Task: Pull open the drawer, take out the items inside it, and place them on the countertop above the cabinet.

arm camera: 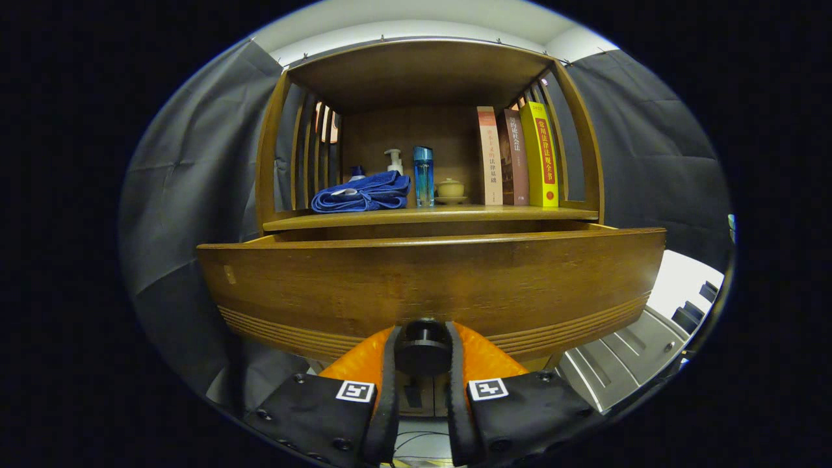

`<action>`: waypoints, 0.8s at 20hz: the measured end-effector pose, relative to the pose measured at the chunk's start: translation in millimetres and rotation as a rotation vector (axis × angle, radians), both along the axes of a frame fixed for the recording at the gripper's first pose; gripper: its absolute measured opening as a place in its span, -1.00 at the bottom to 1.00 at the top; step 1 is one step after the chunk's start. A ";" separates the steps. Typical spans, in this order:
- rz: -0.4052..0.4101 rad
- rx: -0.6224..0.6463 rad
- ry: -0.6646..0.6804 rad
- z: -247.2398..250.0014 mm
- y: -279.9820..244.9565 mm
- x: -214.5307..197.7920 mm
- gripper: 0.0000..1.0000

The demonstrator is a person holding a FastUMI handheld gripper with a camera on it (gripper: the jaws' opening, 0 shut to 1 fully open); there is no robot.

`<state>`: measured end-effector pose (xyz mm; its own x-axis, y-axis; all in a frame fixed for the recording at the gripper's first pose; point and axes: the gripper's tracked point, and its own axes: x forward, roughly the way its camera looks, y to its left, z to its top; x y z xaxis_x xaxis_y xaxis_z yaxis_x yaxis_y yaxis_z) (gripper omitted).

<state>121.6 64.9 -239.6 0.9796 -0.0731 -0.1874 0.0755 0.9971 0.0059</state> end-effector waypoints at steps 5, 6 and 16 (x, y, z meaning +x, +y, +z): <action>0.000 -0.004 0.002 -4.8 1.7 -10.7 -0.21; 0.000 -0.005 0.003 -6.3 1.5 -12.0 -0.22; 0.021 -0.023 -0.025 -7.0 1.9 -14.2 -0.16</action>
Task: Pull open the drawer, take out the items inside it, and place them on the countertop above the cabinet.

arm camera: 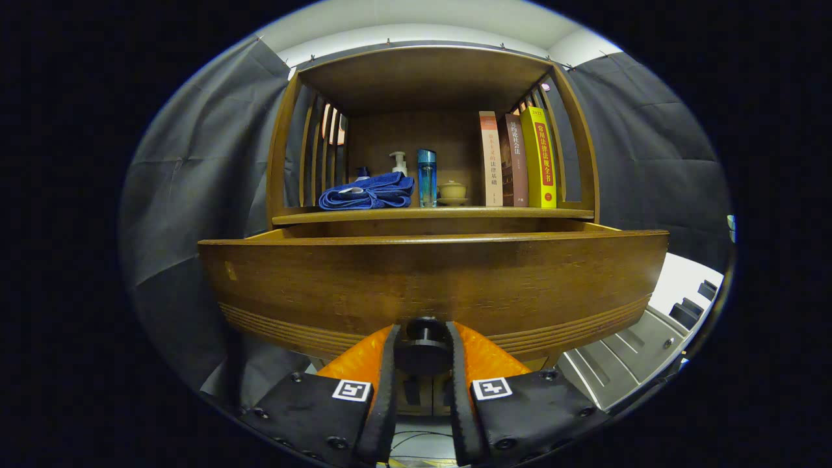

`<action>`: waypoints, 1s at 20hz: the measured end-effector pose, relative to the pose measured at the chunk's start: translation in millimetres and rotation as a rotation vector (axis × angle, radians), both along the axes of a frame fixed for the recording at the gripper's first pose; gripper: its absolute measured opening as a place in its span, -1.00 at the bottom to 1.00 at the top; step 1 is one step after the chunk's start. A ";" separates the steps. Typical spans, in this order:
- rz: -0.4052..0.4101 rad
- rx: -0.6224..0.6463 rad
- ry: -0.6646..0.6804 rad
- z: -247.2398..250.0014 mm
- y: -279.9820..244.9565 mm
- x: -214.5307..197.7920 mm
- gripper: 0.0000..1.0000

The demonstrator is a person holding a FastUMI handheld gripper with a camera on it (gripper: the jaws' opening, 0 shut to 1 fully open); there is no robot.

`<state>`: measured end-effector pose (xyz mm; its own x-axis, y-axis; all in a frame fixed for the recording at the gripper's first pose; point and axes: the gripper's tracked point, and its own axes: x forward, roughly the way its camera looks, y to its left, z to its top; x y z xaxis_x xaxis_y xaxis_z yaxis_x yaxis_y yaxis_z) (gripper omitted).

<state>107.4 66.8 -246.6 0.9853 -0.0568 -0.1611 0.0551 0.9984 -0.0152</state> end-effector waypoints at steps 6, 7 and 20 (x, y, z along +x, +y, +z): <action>0.000 0.002 -0.005 -0.7 -3.1 -2.4 0.05; 0.001 0.004 -0.002 -1.6 -2.6 -1.8 0.08; -0.015 0.041 0.012 14.3 -22.3 -15.0 0.97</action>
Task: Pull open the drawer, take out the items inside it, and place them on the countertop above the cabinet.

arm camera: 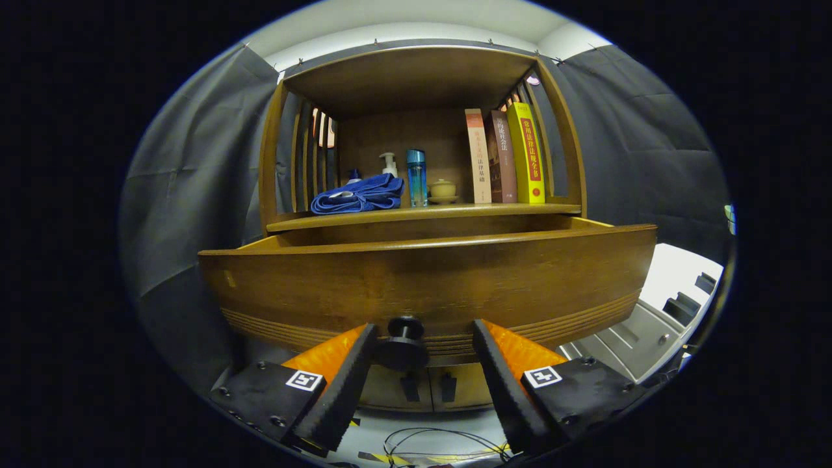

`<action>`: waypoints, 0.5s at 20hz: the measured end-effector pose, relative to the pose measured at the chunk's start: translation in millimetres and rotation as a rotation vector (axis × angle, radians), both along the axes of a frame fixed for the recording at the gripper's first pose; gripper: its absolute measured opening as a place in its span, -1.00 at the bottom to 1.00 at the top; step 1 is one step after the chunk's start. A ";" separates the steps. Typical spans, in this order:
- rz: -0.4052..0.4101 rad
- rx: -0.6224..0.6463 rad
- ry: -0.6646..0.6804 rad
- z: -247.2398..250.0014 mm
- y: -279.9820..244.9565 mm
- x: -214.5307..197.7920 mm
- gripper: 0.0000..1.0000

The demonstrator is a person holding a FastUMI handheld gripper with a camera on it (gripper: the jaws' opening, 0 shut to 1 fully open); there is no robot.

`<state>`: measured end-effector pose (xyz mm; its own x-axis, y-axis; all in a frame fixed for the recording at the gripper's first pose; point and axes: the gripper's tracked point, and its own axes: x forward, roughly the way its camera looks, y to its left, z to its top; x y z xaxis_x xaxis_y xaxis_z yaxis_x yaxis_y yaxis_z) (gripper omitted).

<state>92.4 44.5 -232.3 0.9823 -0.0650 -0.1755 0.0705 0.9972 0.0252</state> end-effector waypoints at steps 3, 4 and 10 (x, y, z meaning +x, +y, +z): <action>0.026 -0.009 -0.025 26.0 1.6 -11.2 1.00; 0.033 -0.017 -0.047 41.1 0.7 -14.6 1.00; 0.037 -0.044 -0.178 151.4 -9.6 -12.5 1.00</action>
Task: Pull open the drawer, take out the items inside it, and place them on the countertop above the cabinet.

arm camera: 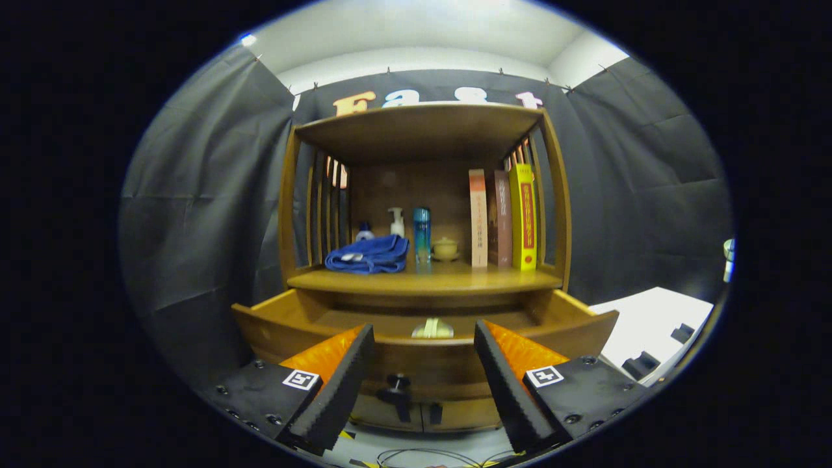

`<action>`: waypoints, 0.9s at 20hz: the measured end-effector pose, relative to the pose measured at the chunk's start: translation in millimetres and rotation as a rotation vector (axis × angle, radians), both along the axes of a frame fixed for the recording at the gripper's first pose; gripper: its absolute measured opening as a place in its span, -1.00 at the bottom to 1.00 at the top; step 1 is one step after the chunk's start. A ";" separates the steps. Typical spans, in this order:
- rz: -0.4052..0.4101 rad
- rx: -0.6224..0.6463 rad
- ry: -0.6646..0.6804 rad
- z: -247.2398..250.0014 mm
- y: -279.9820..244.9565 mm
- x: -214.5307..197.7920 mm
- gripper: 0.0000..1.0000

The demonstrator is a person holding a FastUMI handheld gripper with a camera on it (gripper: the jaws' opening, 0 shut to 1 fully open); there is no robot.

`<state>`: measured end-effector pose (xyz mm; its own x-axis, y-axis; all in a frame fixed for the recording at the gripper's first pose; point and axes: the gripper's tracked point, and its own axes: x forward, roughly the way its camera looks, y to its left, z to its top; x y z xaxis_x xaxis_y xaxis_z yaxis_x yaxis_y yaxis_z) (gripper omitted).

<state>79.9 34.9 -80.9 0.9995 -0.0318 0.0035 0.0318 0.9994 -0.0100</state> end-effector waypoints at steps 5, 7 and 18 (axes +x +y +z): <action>0.007 -0.078 -0.047 82.3 -7.6 49.3 0.99; 0.060 -0.095 0.015 80.1 5.9 83.5 0.98; 0.061 0.142 0.702 -123.4 0.5 166.7 0.98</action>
<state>246.6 35.4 -204.3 0.7645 0.0718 -0.6406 0.0097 0.9924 0.1227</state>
